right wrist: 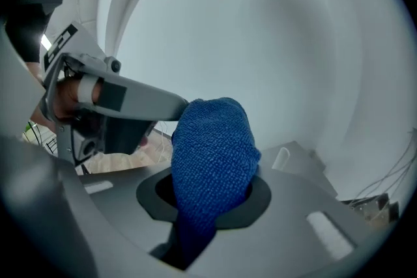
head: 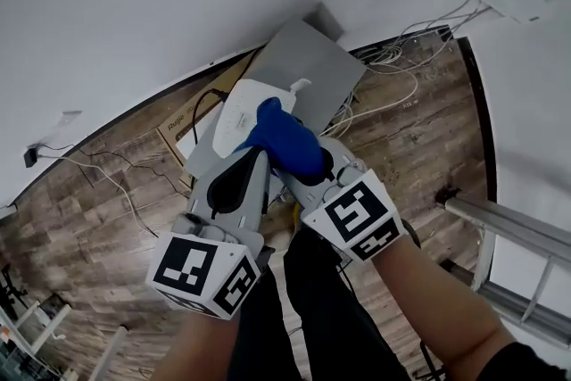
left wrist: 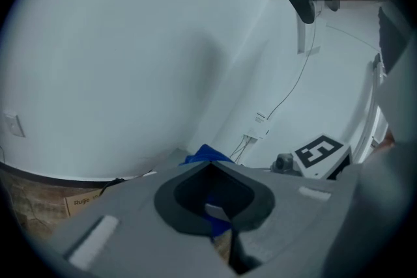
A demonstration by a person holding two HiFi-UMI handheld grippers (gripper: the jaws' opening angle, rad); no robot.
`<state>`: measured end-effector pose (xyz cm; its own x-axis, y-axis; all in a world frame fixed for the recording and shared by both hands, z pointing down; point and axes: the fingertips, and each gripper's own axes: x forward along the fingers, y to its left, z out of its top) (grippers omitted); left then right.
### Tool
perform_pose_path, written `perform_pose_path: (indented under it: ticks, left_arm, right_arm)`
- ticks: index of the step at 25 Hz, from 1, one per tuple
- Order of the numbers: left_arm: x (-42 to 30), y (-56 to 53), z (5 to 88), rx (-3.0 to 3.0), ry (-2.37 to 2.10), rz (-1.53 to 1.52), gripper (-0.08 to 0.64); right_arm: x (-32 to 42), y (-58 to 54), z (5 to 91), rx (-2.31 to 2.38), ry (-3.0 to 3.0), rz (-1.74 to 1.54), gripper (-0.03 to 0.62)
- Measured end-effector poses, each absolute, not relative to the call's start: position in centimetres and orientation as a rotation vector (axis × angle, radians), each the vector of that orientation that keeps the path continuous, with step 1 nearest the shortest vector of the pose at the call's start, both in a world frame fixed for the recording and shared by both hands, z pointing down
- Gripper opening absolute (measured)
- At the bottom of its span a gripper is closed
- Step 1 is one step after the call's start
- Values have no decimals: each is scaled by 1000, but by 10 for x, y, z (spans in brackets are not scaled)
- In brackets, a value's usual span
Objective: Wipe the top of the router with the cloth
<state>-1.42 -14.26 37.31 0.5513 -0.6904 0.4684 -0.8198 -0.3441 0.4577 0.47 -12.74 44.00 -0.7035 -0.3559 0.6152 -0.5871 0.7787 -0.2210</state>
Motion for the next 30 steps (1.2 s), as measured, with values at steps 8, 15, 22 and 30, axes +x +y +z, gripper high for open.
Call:
perform_pose_path:
  ticks: [8, 15, 22, 30]
  left_arm:
    - [15, -175, 432, 2050, -1243, 209, 2]
    - [20, -174, 452, 2026, -1264, 214, 2]
    - [25, -185, 440, 2064, -1255, 268, 2]
    - [36, -200, 420, 2093, -1245, 292, 2]
  right_arm:
    - [19, -173, 518, 634, -2362, 530, 103]
    - [32, -190, 532, 681, -2363, 483, 103]
    - [54, -193, 503, 703, -2372, 435, 103]
    - [75, -207, 458, 753, -2421, 404, 103]
